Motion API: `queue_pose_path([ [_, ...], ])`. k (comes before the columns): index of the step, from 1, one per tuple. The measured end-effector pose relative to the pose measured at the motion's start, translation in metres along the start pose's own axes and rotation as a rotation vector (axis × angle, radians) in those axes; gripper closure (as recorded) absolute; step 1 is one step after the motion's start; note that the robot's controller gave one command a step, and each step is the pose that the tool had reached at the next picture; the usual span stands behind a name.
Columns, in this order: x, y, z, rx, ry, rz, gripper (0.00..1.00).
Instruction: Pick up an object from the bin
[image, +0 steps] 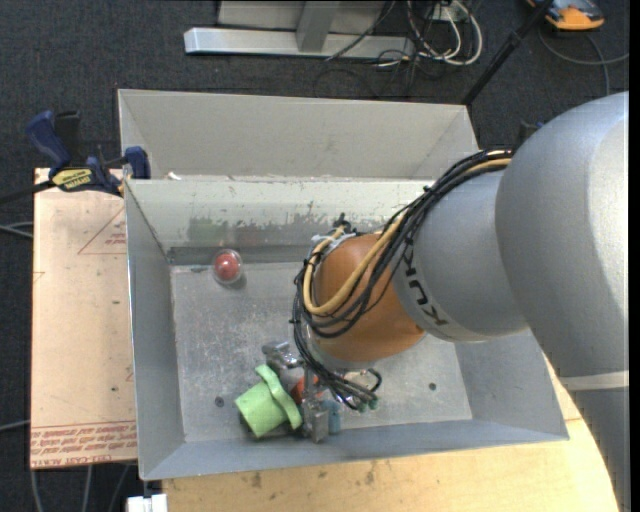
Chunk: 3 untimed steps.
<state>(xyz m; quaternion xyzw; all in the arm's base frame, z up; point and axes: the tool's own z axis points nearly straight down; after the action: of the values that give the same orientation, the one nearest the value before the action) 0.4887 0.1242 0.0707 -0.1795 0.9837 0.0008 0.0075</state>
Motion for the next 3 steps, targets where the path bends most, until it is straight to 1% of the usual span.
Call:
queue_pose_path([
  [1, 0.004, 0.0, 0.0, -0.002, 0.014, 0.006, 1.0],
  [2, -0.047, 0.053, -0.118, -0.003, 0.002, -0.058, 1.0],
  [3, -0.044, 0.051, -0.113, -0.003, 0.013, -0.053, 0.0],
])
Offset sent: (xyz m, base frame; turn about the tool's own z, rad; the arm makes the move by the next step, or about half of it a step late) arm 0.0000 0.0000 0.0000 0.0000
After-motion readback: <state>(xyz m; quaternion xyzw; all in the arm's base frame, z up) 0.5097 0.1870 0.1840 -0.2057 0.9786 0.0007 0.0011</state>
